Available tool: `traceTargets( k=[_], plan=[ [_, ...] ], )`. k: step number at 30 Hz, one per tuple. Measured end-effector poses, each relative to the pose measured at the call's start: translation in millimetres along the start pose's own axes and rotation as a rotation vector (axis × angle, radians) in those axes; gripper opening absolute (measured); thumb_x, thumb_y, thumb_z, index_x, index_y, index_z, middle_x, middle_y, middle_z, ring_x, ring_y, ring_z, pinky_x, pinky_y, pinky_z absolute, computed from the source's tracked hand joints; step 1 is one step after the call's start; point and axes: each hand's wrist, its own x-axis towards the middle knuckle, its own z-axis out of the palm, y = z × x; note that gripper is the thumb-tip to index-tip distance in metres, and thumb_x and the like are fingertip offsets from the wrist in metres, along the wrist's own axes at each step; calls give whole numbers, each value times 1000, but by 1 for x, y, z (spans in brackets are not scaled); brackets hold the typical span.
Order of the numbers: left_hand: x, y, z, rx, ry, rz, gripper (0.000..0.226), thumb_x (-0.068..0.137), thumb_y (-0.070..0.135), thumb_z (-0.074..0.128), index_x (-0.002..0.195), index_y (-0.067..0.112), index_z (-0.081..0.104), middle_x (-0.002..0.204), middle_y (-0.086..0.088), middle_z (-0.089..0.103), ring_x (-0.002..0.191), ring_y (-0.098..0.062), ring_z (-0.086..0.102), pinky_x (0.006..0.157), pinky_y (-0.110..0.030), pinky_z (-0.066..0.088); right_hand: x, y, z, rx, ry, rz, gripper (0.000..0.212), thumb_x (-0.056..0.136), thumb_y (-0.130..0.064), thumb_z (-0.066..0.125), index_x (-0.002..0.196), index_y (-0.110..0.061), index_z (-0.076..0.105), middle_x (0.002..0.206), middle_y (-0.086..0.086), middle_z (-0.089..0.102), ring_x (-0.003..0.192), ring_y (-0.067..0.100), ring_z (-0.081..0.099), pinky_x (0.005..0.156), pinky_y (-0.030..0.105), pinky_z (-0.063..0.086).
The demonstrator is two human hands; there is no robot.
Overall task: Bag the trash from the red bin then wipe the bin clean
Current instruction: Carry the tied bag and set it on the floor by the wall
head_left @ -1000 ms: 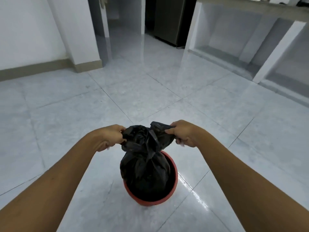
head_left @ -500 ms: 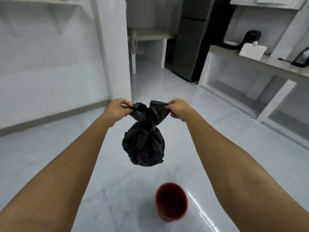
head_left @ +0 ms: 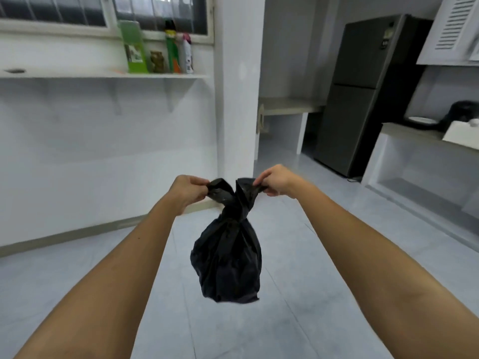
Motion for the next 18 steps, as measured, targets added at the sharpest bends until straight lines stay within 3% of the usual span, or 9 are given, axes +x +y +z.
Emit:
traceTargets(
  k=[3, 6, 10, 12, 15, 18],
  plan=[
    [55, 1, -16, 129, 5, -4, 25, 80, -10, 58, 103, -5, 66, 91, -15, 63, 73, -18, 60, 71, -20, 56, 60, -19, 14, -296, -122, -74, 25, 93, -1, 50, 105, 4, 71, 79, 12, 62, 58, 15, 53, 60, 22, 52],
    [110, 9, -23, 160, 46, -34, 24, 81, -14, 57, 102, -6, 65, 94, -19, 61, 69, -19, 59, 58, -15, 56, 125, -37, 23, -353, -172, -110, 25, 93, -5, 57, 110, 9, 69, 87, 16, 63, 59, 15, 54, 60, 22, 53],
    [185, 25, -28, 309, 62, -99, 27, 81, -14, 55, 104, -5, 66, 99, -18, 62, 86, -26, 61, 85, -29, 52, 204, -66, 35, -371, -205, -108, 28, 90, -3, 61, 114, 12, 66, 73, 11, 60, 58, 14, 54, 64, 23, 54],
    [224, 27, -31, 365, 72, -106, 29, 81, -14, 55, 106, -4, 66, 101, -18, 64, 88, -26, 61, 86, -30, 52, 244, -77, 43, -379, -194, -102, 28, 89, -1, 63, 114, 12, 66, 72, 11, 59, 57, 16, 55, 68, 27, 56],
    [286, 21, -37, 448, 126, -112, 27, 81, -9, 58, 103, 0, 69, 105, -18, 67, 84, -26, 63, 88, -32, 54, 306, -87, 56, -423, -144, -106, 29, 87, 1, 61, 115, 10, 67, 86, 18, 70, 68, 23, 63, 87, 37, 58],
    [350, 8, -45, 535, 162, -68, 26, 80, -4, 58, 101, 4, 72, 104, -15, 70, 80, -26, 64, 88, -36, 55, 369, -88, 67, -423, -87, -94, 29, 86, 2, 60, 113, 7, 69, 101, 19, 75, 83, 27, 72, 89, 40, 58]
  ],
)
